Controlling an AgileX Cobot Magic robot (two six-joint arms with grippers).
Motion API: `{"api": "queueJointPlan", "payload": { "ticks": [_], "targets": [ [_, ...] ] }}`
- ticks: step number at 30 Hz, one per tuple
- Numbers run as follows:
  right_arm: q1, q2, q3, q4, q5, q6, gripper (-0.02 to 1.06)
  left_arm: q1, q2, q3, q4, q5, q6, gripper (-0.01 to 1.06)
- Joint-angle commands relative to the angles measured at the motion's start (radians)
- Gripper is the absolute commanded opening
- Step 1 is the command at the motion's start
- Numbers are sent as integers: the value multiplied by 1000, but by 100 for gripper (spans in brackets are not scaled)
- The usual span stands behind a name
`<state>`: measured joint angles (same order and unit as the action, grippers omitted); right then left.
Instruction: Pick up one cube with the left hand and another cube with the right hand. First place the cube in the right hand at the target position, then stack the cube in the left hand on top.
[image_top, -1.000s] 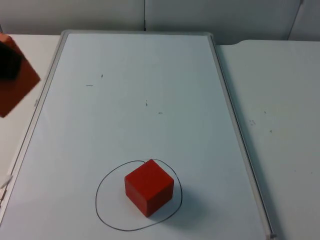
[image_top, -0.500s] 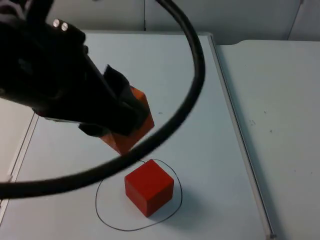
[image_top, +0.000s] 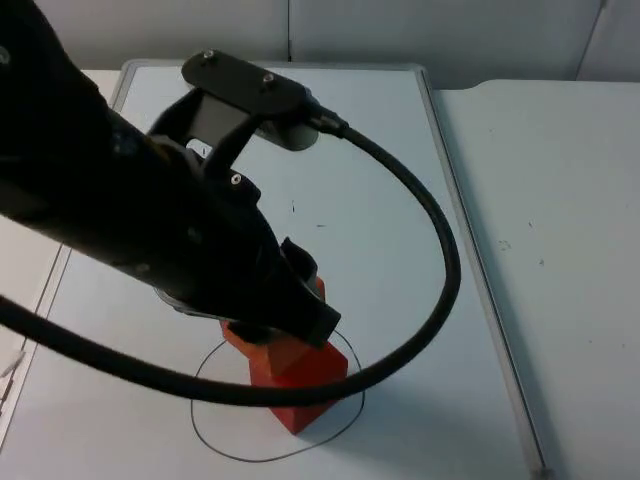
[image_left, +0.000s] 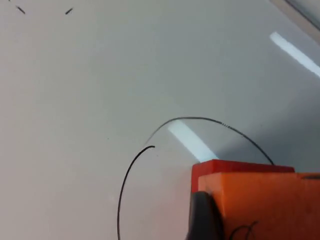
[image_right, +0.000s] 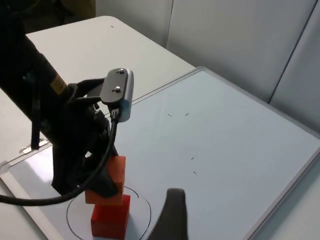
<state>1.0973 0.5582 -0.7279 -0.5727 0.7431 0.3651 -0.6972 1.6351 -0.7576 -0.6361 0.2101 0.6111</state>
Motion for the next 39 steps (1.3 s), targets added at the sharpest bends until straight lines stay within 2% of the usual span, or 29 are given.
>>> {"api": "queueJointPlan", "payload": {
  "ticks": [1, 11, 18, 22, 26, 39],
  "targets": [
    [4, -3, 3, -6, 5, 9, 73, -8, 23, -9, -13, -30, -9, 0],
    [4, -3, 67, -60, -19, 77, 73, -8, 38, -9, -17, -57, -9, 0],
    [4, -3, 67, -62, -23, 79, 73, -27, 40, -9, -19, -57, -9, 0],
    [4, -3, 67, -64, -23, 79, 73, -76, 41, -9, -5, -77, -1, 0],
    [4, -3, 67, -64, -23, 79, 73, -74, 41, -9, -7, -100, -16, 0],
    [4, -3, 67, -64, -23, 79, 73, -74, 127, -9, -7, -96, -16, 0]
  ]
}}
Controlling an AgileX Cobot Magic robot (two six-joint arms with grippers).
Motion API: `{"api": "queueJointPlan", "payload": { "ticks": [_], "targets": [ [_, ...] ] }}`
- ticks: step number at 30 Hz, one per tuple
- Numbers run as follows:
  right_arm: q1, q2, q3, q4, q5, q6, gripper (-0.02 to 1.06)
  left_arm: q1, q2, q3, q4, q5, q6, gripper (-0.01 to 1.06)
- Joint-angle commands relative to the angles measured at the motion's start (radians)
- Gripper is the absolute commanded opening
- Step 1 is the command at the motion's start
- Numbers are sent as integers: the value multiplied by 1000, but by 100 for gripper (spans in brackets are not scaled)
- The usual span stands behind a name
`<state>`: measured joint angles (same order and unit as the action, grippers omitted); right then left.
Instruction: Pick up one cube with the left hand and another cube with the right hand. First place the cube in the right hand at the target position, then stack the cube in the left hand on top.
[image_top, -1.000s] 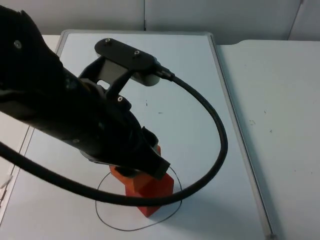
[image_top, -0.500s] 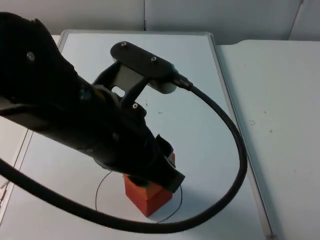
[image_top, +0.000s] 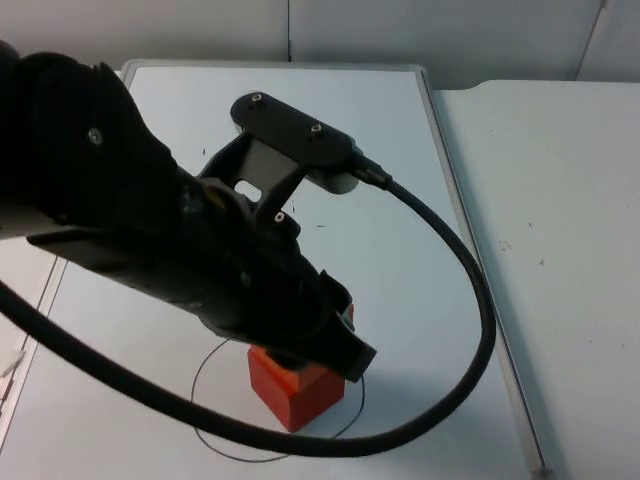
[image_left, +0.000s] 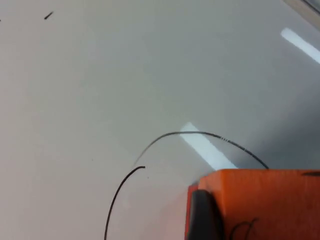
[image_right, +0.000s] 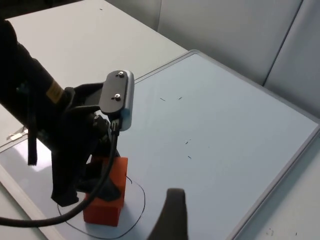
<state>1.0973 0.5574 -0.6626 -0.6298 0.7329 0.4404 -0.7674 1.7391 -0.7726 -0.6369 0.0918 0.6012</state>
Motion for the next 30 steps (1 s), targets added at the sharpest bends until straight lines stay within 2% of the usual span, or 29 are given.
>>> {"api": "queueJointPlan", "payload": {
  "ticks": [1, 5, 8, 9, 10, 13, 14, 16, 20, 22, 26, 30],
  "targets": [
    [4, -3, 2, -7, -13, 4, 73, -4, 28, 6, -6, 24, -6, 0],
    [4, -3, 2, -8, -11, 4, 73, -4, 28, 6, -6, 24, -6, 1],
    [4, -3, 2, -8, -10, 4, 73, -4, 28, 6, -6, 30, -6, 10],
    [4, -3, 2, -8, -10, 4, 73, -4, 28, 6, -6, 30, -6, 10],
    [4, -3, 2, -8, -10, 4, 73, -4, 28, 6, -8, 41, -8, 19],
    [4, -3, 2, -8, -10, 4, 73, -4, 26, 6, -8, 65, -10, 37],
    [4, -3, 2, -8, -10, 4, 73, -4, 26, 6, -8, 65, -10, 37],
    [4, -3, 2, -9, -10, 4, 73, -4, 26, 6, -8, 83, -10, 46],
    [4, -3, 2, -11, -10, 4, 73, -4, 26, 6, -8, 97, -10, 53],
    [4, -3, 2, -11, -10, 4, 73, -4, 24, 6, -8, 115, -8, 60],
    [4, -3, 2, -11, -10, 4, 73, -4, -8, 6, -2, 139, -8, 66],
    [4, -3, 2, -11, -10, 4, 73, -4, -73, 6, 1, 140, -8, 67]
  ]
}}
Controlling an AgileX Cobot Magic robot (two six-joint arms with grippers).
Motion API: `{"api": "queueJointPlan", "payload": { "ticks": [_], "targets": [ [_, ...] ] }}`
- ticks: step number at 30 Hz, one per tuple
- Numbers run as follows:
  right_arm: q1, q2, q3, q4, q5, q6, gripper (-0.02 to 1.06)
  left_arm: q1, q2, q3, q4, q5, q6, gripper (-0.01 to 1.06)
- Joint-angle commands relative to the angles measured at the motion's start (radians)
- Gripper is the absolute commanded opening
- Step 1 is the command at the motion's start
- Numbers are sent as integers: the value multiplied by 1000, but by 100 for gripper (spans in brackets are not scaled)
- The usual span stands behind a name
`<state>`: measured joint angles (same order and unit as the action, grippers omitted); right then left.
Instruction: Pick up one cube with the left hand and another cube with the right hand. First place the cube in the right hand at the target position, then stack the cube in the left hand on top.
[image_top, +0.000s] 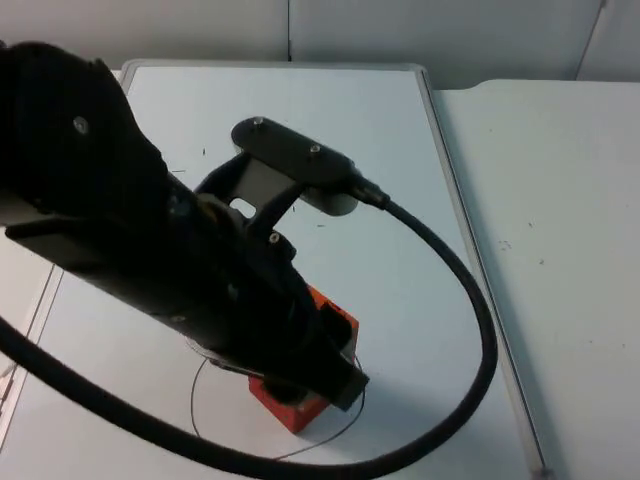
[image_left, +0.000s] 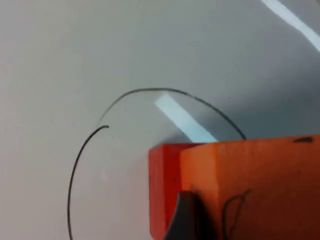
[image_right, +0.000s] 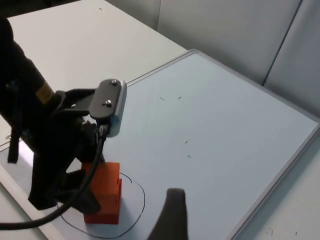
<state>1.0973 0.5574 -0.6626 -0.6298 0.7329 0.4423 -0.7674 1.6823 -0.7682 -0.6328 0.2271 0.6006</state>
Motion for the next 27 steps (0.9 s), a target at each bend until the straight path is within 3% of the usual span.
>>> {"api": "queueJointPlan", "payload": {
  "ticks": [1, 9, 16, 18, 22, 23, 24, 27],
  "targets": [
    [4, -3, 2, -11, -10, 2, 73, -4, -45, 2, 4, 4, -7, 67],
    [4, -3, 2, -11, -16, 2, 73, -4, -285, -17, 32, 37, -7, 67],
    [4, -9, -6, 16, -27, 2, 73, -4, -650, -195, 162, 281, -9, 67],
    [4, -17, -6, 29, -27, -10, 73, -4, -711, -212, 200, 305, -19, 67],
    [4, -65, 0, 102, -30, -90, 73, -4, -908, -218, 389, 388, -157, 67],
    [4, -92, 0, 145, -16, -128, 73, -4, -973, -218, 476, 473, -248, 67],
    [4, -92, 0, 145, -16, -128, 73, -4, -973, -218, 476, 473, -248, 67],
    [4, -160, 20, 193, 32, -182, 73, -4, -1089, -187, 650, 643, -407, 67]
  ]
}}
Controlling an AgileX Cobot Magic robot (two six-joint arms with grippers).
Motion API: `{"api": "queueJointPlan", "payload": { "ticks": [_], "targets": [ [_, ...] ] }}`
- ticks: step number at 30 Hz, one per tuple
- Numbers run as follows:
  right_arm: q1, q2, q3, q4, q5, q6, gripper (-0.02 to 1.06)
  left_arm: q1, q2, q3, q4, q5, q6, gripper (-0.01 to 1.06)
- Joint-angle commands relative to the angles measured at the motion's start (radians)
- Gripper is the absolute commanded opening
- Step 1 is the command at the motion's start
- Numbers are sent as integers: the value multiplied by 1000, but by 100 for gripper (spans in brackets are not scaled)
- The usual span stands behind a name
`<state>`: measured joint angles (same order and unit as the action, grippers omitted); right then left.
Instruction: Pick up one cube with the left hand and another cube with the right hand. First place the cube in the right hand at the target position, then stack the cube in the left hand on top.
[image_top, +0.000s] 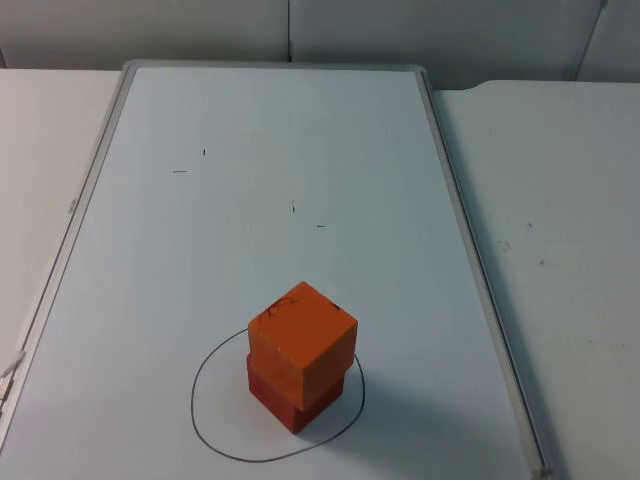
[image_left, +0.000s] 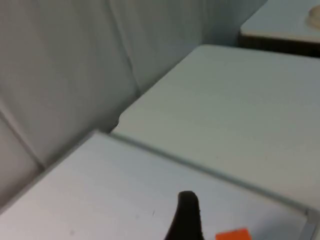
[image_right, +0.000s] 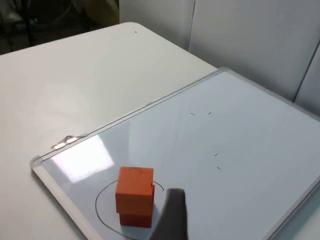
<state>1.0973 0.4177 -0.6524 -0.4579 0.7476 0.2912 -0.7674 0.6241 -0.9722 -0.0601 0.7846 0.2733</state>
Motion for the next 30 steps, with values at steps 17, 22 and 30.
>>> {"api": "queueJointPlan", "payload": {
  "ticks": [17, 22, 30],
  "targets": [
    [4, -215, 82, 122, 123, -60, 73, -4, -486, 380, 126, 322, -339, 67],
    [4, -215, 82, 127, 160, -63, 73, -4, -548, 422, 125, 349, -339, 67],
    [4, -215, 82, 166, 234, -63, 73, -4, -618, 442, 123, 322, -360, 67]
  ]
}}
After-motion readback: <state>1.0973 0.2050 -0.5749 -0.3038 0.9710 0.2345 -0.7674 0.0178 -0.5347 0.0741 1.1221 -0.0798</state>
